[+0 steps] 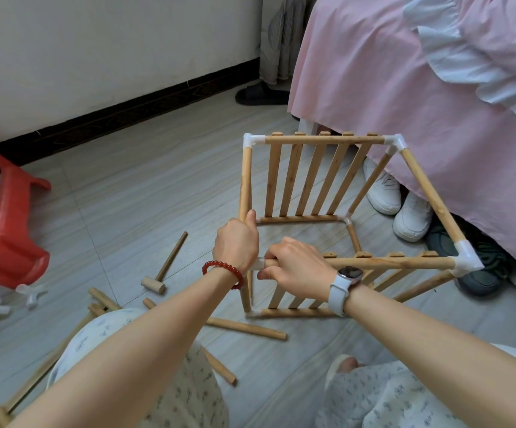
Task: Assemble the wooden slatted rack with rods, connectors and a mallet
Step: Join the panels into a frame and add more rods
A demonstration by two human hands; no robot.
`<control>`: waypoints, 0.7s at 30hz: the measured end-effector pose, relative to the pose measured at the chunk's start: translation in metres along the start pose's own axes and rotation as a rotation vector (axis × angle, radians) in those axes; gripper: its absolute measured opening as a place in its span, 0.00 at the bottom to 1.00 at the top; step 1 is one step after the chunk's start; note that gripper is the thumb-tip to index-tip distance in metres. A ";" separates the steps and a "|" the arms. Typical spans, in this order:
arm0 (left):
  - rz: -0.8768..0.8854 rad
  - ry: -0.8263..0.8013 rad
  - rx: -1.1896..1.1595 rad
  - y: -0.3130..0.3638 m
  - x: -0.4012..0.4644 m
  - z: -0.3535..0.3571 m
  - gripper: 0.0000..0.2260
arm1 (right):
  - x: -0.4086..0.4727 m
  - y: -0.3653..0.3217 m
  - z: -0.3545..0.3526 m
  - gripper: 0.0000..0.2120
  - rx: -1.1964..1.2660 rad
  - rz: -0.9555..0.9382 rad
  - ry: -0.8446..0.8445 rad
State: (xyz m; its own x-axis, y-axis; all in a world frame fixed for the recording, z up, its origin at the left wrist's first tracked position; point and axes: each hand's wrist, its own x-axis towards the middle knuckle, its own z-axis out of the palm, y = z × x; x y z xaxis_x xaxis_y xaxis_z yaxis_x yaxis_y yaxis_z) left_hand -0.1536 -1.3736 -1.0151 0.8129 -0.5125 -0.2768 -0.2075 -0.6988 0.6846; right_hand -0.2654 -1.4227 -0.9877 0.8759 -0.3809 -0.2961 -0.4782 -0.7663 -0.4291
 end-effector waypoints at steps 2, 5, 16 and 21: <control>-0.003 0.017 -0.003 0.002 -0.002 0.001 0.23 | 0.000 0.001 -0.002 0.09 0.009 0.001 0.013; -0.006 0.043 -0.014 0.002 -0.002 0.001 0.25 | 0.002 0.001 -0.003 0.10 0.009 -0.017 -0.006; 0.132 0.094 0.057 -0.011 -0.029 0.001 0.14 | -0.020 0.025 -0.003 0.20 -0.467 -0.145 0.009; 0.058 0.014 0.065 -0.014 -0.040 0.004 0.16 | -0.025 0.037 -0.001 0.18 -0.485 -0.032 0.012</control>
State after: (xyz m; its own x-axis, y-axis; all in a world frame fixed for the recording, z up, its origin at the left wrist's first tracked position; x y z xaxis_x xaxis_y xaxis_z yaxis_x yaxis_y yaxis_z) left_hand -0.1859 -1.3452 -1.0162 0.8059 -0.5465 -0.2278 -0.2894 -0.6992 0.6537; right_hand -0.3048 -1.4420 -0.9955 0.8918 -0.3570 -0.2780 -0.3688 -0.9295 0.0107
